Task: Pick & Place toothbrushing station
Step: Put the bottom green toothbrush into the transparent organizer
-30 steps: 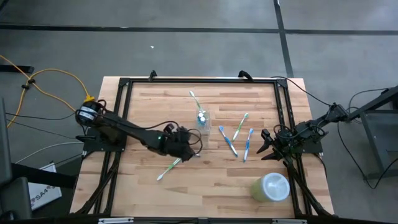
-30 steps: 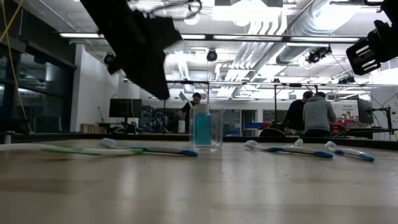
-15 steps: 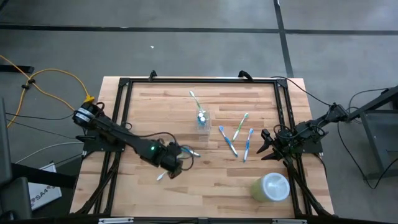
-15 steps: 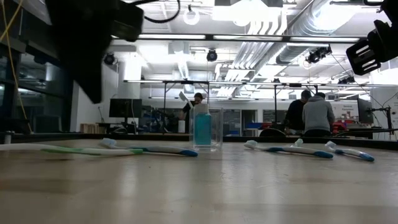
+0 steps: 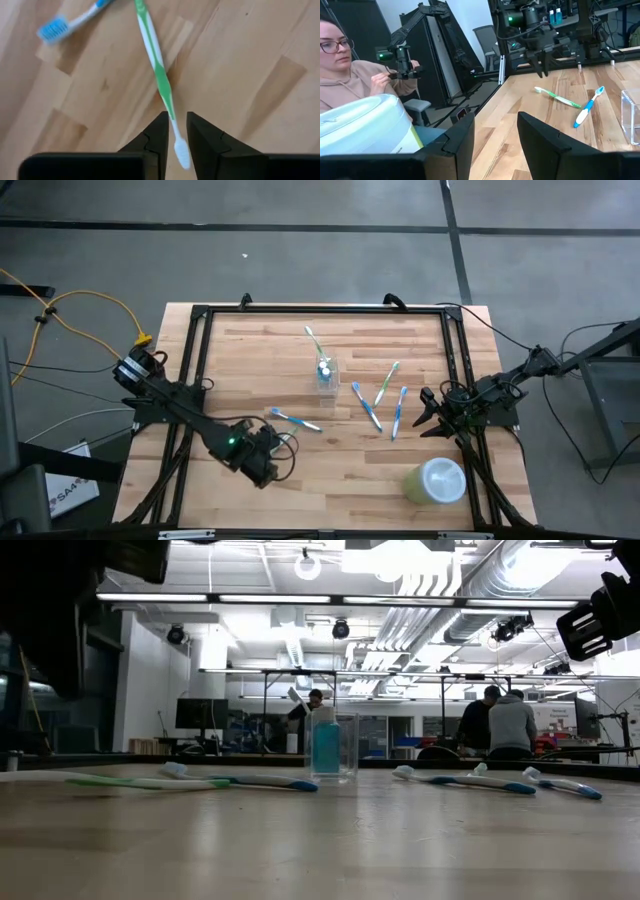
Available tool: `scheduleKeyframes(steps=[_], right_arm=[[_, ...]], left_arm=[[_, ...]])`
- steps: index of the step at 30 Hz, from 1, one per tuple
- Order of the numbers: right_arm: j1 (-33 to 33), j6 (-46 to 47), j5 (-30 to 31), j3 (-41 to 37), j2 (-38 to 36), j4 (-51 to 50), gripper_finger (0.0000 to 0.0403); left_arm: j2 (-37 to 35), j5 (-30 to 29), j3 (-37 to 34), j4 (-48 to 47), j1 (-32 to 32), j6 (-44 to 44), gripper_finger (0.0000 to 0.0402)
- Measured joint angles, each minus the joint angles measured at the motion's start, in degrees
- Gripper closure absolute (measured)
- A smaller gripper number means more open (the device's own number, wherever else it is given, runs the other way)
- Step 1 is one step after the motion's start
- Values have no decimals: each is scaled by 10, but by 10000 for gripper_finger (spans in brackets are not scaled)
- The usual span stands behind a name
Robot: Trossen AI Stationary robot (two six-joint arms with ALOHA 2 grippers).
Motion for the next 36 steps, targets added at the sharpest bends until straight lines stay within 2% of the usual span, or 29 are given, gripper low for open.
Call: scheduleKeyframes(steps=[4,10,15,36], right_arm=[[0,0,0,0,0,0,261],[0,0,0,0,0,0,261],[0,0,0,0,0,0,261],[0,0,0,0,0,0,261]], left_arm=[[0,-12,0,0,-4,0,313],[13,23,0,-3,1,-31,286],[44,55,-1,-4,1,-39,283],[83,58,-1,16,1,-44,283]])
